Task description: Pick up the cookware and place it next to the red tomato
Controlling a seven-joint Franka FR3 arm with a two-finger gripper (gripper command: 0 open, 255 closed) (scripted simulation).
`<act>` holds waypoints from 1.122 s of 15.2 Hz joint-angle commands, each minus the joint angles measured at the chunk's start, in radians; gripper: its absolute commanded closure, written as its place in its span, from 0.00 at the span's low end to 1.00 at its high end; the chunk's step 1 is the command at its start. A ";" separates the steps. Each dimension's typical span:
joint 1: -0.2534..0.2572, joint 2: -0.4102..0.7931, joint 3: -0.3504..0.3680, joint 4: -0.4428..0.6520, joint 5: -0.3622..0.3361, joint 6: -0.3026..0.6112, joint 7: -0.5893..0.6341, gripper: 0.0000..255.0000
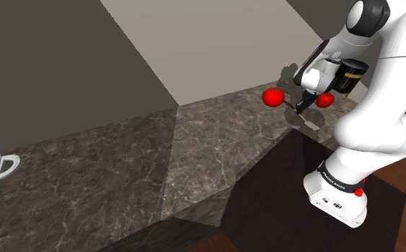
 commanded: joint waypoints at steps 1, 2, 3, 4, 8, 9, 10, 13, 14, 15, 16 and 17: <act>0.000 0.000 0.000 0.000 0.000 0.000 0.000 0.00; 0.000 0.000 0.000 0.000 0.000 0.000 0.000 0.00; 0.000 0.000 0.000 0.000 0.000 0.000 0.000 0.00; 0.000 0.000 0.000 0.000 0.000 0.000 0.000 0.00; 0.030 -0.070 -0.041 -0.024 -0.038 -0.046 0.029 0.00; 0.045 -0.104 -0.061 -0.034 -0.060 -0.070 0.046 0.00; 0.056 -0.131 -0.077 -0.041 -0.078 -0.090 0.059 0.00; 0.056 -0.131 -0.076 -0.041 -0.079 -0.090 0.060 0.00; 0.056 -0.131 -0.076 -0.041 -0.079 -0.090 0.060 0.00; 0.056 -0.131 -0.076 -0.041 -0.079 -0.090 0.060 0.00; 0.056 -0.131 -0.076 -0.041 -0.079 -0.090 0.060 0.00; 0.056 -0.131 -0.076 -0.041 -0.079 -0.090 0.060 0.00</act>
